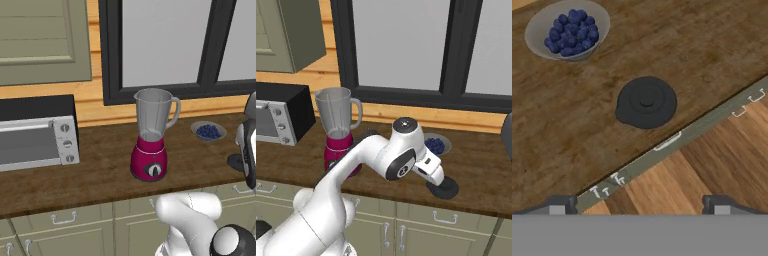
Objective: Close the lid blender by securely placing the lid on top.
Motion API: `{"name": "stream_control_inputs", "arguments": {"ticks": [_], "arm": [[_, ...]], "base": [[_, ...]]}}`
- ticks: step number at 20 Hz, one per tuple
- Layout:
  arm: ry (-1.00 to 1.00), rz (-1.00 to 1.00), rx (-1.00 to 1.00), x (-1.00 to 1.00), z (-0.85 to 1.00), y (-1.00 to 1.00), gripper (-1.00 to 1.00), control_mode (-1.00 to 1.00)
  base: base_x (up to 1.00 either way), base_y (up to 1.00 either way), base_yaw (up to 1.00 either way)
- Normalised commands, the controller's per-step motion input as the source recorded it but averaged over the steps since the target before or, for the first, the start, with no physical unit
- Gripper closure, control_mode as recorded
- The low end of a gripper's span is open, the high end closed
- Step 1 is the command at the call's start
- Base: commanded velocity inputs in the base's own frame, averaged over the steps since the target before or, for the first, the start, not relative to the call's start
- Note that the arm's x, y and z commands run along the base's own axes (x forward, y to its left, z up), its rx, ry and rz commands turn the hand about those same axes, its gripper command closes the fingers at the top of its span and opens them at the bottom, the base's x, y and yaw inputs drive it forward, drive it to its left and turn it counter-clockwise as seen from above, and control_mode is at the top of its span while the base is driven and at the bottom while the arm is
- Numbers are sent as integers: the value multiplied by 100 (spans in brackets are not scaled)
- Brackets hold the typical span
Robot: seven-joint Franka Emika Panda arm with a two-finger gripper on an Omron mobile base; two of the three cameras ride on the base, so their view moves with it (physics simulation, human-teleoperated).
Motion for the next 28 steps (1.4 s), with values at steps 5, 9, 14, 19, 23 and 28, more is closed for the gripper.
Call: {"name": "stream_control_inputs", "arguments": {"ticks": [5,9,14,19,23,28], "arm": [[0,0,0,32,-28,-30,-100,-100],[0,0,0,32,-30,-25,-100,-100],[0,0,0,29,-33,-24,-100,-100],[0,0,0,17,-31,-15,-100,-100],[0,0,0,14,-31,-10,-100,-100],[0,0,0,17,-34,-9,-100,-100]], "base": [[0,0,0],[0,0,0],[0,0,0],[0,0,0],[0,0,0],[0,0,0]]}}
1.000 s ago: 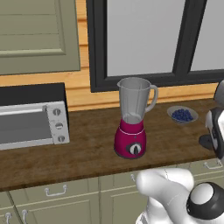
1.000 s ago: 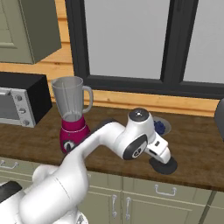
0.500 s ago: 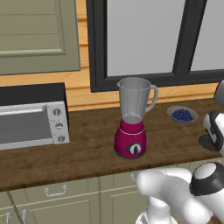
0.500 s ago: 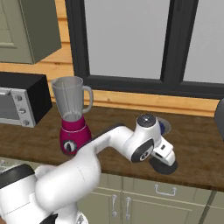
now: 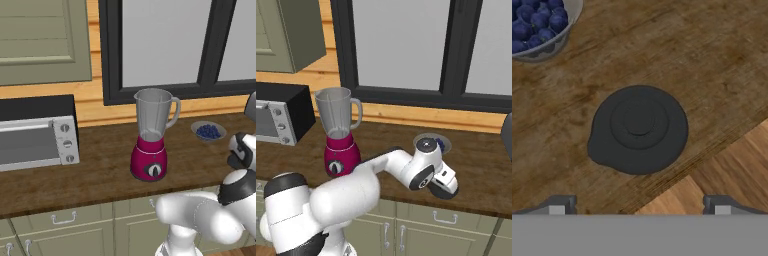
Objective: Close the lid blender by securely placing the lid on top.
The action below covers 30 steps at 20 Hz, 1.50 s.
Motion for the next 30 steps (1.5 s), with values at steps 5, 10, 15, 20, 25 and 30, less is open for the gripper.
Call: {"name": "stream_control_inputs", "arguments": {"ticks": [5,10,15,20,25,30], "arm": [[0,0,0,15,-29,-11,-100,-100],[0,0,1,11,-18,-17,-100,-100],[0,0,2,13,-15,-16,-100,-100],[0,0,1,14,-13,-9,-100,-100],[3,0,1,17,-6,-4,-100,-100],[1,0,1,13,-8,-6,-100,-100]], "base": [[0,0,0],[0,0,0],[0,0,0],[0,0,0],[0,0,0],[0,0,0]]}}
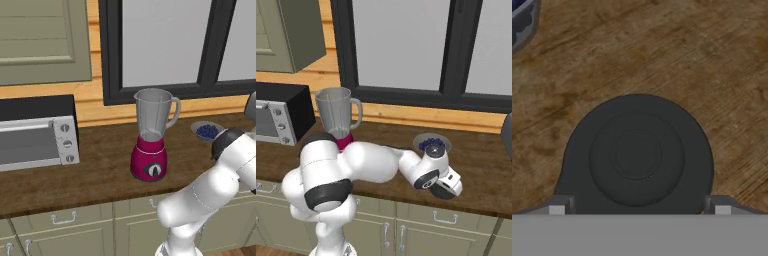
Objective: Close the lid blender by securely placing the lid on top.
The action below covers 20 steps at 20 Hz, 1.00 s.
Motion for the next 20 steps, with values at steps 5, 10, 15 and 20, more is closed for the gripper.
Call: {"name": "stream_control_inputs", "arguments": {"ticks": [5,10,15,20], "arm": [[3,0,0,10,-19,-1,-100,-100],[3,0,0,10,-17,-2,-100,-100],[1,0,0,12,-12,-7,-100,-100],[0,0,1,11,-9,-11,-100,-100]], "base": [[0,0,0],[0,0,0],[0,0,0],[0,0,0]]}}
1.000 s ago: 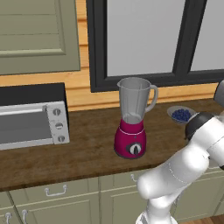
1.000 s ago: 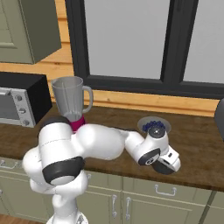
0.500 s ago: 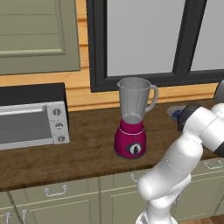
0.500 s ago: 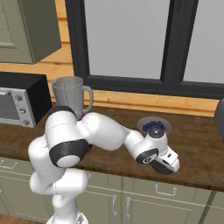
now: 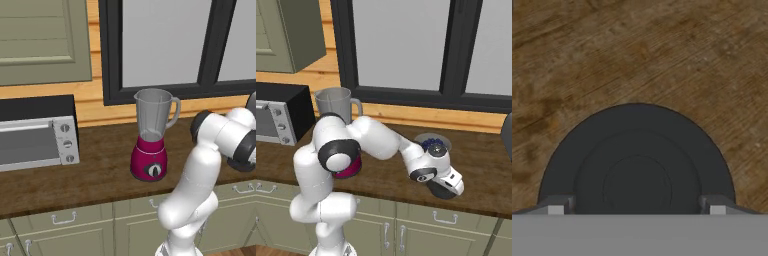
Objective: Close the lid blender by securely placing the lid on top.
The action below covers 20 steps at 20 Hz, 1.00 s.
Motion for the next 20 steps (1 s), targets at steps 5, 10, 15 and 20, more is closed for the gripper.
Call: {"name": "stream_control_inputs", "arguments": {"ticks": [5,10,15,20], "arm": [[0,0,0,5,-25,-3,100,-100],[0,0,0,0,-36,2,100,-100],[2,0,0,7,-28,22,100,-100],[5,0,-4,0,-31,50,100,-100]], "base": [[0,0,0],[0,0,0],[0,0,0],[0,0,0]]}}
